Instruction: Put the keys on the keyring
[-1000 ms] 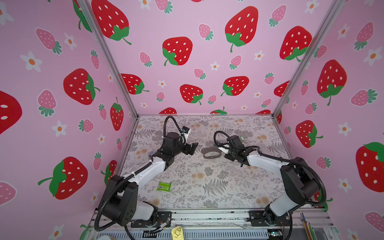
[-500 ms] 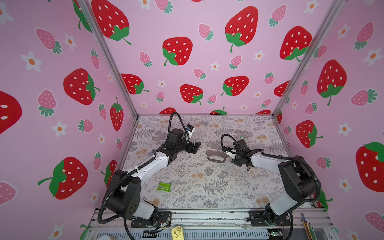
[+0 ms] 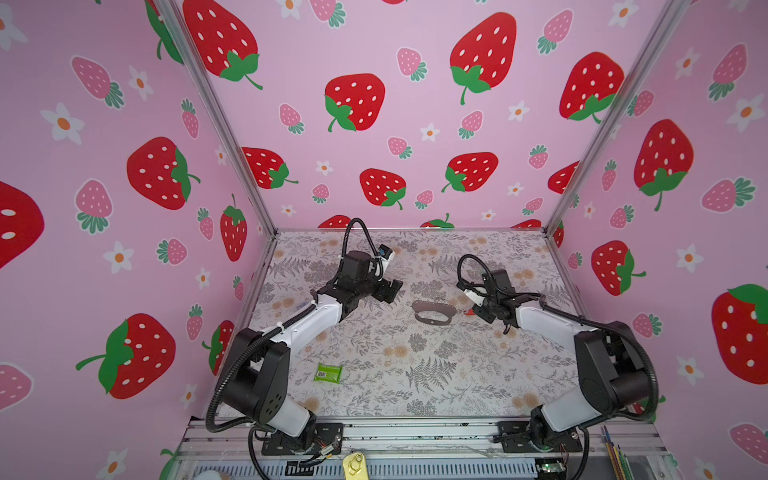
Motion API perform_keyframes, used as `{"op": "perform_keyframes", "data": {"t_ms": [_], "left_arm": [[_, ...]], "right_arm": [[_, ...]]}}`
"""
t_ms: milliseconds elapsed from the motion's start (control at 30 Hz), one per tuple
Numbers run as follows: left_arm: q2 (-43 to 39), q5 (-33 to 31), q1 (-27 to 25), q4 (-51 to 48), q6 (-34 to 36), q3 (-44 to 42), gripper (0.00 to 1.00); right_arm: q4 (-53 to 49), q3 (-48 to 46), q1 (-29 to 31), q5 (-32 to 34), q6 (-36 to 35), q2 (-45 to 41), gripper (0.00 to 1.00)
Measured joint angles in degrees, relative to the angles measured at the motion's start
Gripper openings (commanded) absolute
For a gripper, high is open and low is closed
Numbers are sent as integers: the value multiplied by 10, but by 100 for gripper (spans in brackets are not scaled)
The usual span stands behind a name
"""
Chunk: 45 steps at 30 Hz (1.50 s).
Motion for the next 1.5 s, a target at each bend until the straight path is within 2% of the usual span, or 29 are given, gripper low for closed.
{"op": "perform_keyframes", "data": {"t_ms": [200,433,633,833,933,1067,1500], "left_arm": [[22,21,0,-21,-12,15,65],[33,30,-6,-53,-103,20,62],[56,45,-6,-58,-191,20,57],[100,99,19,-53,-250,20,53],[96,122,43,-43,-270,3,52],[75,129,73,-41,-271,-12,53],[63,130,93,-38,-242,-13,56]], "right_arm": [[17,65,-8,-74,35,-7,49],[70,83,-1,-224,80,48,38],[95,84,64,-257,120,107,32],[119,110,144,-248,168,169,28],[139,110,178,-234,169,185,25],[162,111,210,-207,167,209,25],[182,118,220,-113,141,243,29]]}}
